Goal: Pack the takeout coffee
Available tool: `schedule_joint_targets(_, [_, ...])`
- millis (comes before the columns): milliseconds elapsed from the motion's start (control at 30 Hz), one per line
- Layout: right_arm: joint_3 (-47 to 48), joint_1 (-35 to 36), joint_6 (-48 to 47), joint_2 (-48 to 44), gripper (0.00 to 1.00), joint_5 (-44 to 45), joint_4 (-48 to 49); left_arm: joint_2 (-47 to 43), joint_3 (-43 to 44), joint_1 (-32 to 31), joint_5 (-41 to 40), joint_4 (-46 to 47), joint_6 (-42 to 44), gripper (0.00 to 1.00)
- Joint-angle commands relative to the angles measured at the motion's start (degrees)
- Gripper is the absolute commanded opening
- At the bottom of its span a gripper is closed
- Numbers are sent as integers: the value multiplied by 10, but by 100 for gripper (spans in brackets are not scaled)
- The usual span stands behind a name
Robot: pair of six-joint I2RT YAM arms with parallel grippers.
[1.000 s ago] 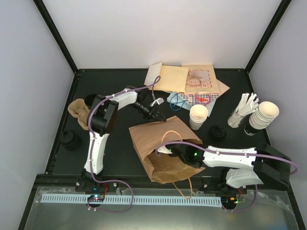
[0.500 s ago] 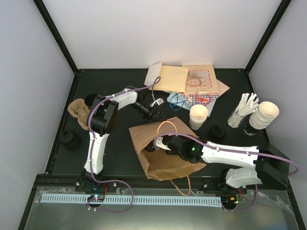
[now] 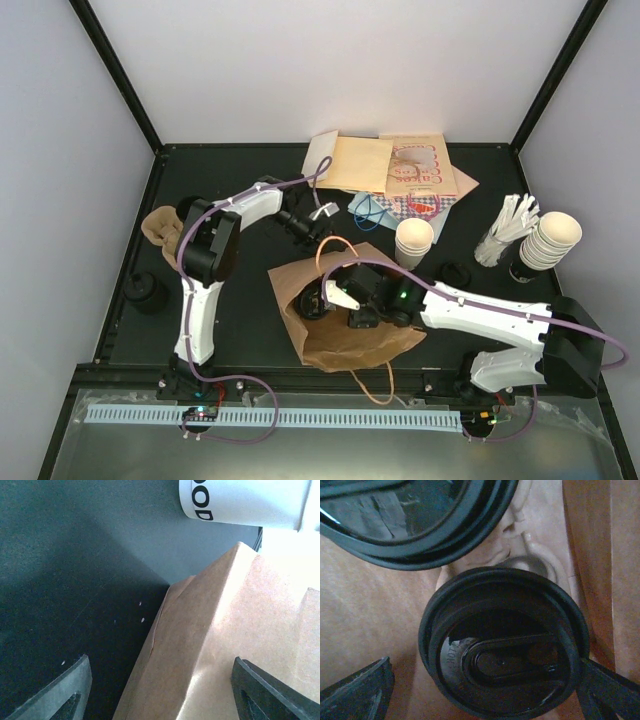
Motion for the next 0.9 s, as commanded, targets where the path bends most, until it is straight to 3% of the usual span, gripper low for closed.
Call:
schedule_joint_targets(0, [49,-3,11,-7,100,-39,-61,-32,-1,11,-7,-11,-4,80])
schedule_joint_targets(233, [146,-5,33,29,100,-76,-147,-67,31,49,-50,-37,-11,99])
schedule_joint_targets(433, [206,-27,33,54,100,-105,-161,-115,51,106,-124,-39,-49,99])
schedule_joint_targets(633, [298,-52,72,100,100,-104,-179,-228,51,139,-210,-16,-81,99])
schedule_joint_targets(867, [417,-55,115,162,100,-80,-209,-370,14,141,-215,43,-75,99])
